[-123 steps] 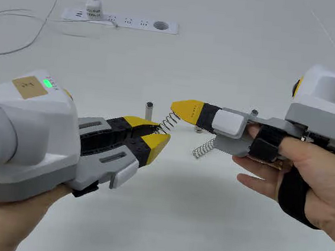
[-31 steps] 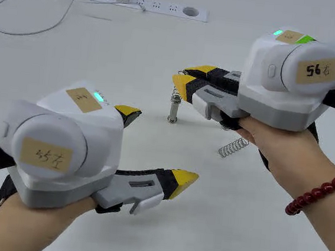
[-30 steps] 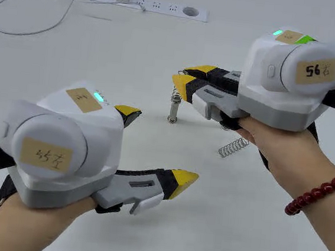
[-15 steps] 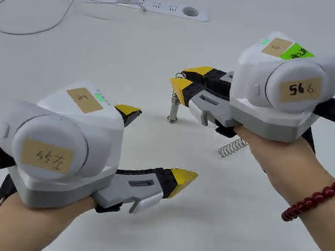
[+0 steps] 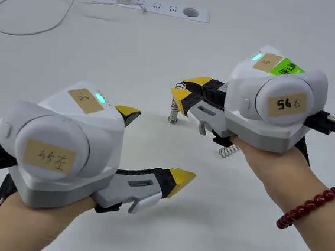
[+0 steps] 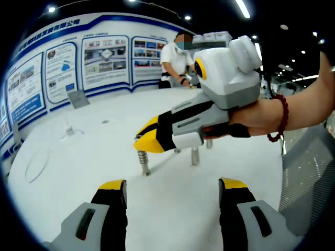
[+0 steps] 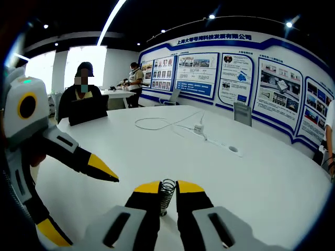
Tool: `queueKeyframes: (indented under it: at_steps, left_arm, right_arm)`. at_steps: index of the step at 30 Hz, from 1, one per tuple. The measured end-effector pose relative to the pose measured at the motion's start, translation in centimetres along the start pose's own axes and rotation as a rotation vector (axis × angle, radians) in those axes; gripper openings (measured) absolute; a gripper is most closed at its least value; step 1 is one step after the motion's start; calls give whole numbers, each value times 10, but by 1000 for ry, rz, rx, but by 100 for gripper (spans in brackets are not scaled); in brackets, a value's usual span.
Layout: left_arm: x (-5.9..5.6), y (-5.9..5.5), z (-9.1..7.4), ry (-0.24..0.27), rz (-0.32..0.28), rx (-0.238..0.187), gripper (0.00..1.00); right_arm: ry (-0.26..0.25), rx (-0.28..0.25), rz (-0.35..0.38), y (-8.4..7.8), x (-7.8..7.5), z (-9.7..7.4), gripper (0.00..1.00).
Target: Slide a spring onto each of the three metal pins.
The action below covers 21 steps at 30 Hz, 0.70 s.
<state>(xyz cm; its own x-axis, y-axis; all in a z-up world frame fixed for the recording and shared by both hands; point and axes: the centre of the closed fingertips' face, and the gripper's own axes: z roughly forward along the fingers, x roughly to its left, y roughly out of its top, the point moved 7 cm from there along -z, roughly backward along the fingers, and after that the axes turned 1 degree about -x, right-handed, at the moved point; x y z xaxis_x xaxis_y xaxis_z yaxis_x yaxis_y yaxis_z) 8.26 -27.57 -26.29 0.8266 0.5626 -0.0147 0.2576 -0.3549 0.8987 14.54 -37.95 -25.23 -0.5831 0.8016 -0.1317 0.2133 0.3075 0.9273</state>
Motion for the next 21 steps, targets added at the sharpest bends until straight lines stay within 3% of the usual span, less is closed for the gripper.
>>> queueKeyframes:
  at_steps: [21]
  left_arm:
    - [0, -1, 0, -1, 2, 5, 72]
  right_arm:
    - [4, 65, 31, -17, 4, 6, 12]
